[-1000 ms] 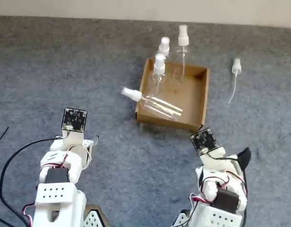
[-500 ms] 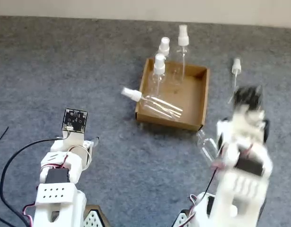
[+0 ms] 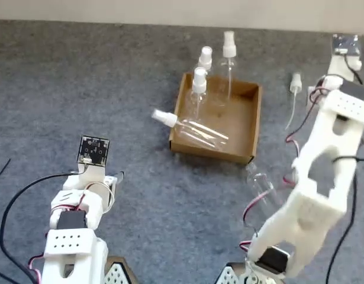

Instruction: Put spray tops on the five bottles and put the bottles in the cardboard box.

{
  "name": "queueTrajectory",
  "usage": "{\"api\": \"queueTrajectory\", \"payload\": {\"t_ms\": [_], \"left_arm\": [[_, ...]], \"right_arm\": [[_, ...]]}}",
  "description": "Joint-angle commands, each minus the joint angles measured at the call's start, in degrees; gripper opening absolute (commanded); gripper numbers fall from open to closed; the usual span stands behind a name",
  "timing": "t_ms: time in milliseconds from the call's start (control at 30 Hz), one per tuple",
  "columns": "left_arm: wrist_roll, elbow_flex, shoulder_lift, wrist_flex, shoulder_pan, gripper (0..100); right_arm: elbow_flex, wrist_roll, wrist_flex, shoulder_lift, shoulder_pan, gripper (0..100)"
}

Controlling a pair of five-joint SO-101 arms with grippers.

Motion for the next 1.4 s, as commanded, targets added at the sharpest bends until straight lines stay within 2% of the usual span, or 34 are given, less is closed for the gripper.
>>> {"api": "queueTrajectory", "payload": {"t_ms": [0,267,400,633,933,1167,1367], "left_arm": [[-0.53,0.66,-0.13,-1.49,-0.48,23],[-0.53,1.1,-0.13,-1.49,-0.48,23],[-0.53,1.19,-0.13,-1.49,-0.4,23],[-0.53,1.19,-0.13,-1.49,-0.31,23],[-0.53,1.27,-0.13,-1.49,-0.4,23],[-0.53,1.27,-0.13,-1.49,-0.4,23],[-0.53,1.27,-0.13,-1.49,-0.4,23]], "right_arm": [[-24.92,-2.81,0.48,15.16,-0.92,30.8],[-58.42,-7.03,0.75,43.65,-4.44,30.7],[-67.65,-10.11,1.63,45.41,-4.88,30.7],[-61.23,-10.9,-0.04,39.96,-7.08,30.7],[-48.13,-10.9,-13.41,39.96,-9.01,30.3],[-40.04,-10.9,-17.63,39.96,-8.13,29.8],[-39.25,-10.9,-18.24,39.96,-6.9,11.5]]}}
